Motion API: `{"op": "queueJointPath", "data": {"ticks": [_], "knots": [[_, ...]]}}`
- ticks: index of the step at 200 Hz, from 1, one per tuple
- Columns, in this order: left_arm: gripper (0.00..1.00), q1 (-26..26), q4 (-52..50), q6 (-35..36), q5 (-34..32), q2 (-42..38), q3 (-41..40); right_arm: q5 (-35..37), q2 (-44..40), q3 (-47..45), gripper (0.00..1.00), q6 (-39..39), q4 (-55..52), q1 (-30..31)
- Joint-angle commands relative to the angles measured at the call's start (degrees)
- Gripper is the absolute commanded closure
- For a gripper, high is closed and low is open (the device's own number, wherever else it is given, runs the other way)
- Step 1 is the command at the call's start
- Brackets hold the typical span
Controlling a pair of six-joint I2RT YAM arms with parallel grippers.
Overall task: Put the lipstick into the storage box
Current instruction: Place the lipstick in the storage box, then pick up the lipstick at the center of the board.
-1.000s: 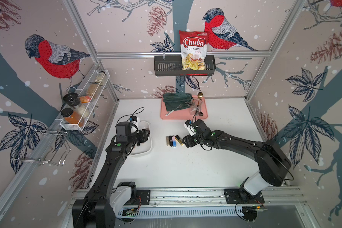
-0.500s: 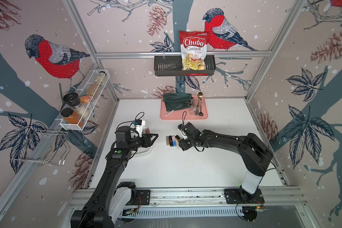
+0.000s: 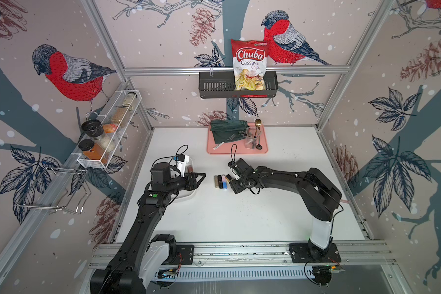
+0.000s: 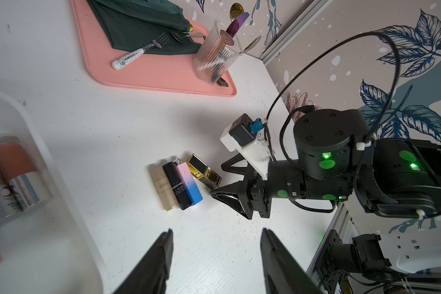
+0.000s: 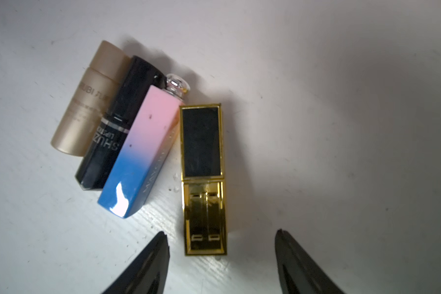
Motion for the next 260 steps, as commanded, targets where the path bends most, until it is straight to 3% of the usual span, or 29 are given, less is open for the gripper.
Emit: {"op": "queueJointPath", "data": {"ticks": [1,130,164,189,260], "knots": [[0.41,-0.3,1.9,0.0,0.3,-0.1,0.0,0.9,0.8,0.7,0.30,-0.6,0.2,-0.5],[0.40,-0.3,1.5,0.3,-0.4,0.2,0.0,-4.9,4.5,3.5,0.34,-2.0,2.7,-2.5],[0.40,-0.3,1.4,0.4,-0.5,0.2,0.0,-5.0,4.5,3.3,0.44,-1.8,2.7,-2.6],[0.40,-0.3,1.5,0.4,-0.5,0.4,0.0,-5.0,4.3,2.9,0.60,-1.7,2.6,-2.7],[0.40,-0.4,1.3,0.3,-0.7,0.4,0.2,-5.9,1.6,0.9,0.68,-1.1,4.5,-3.6]]}}
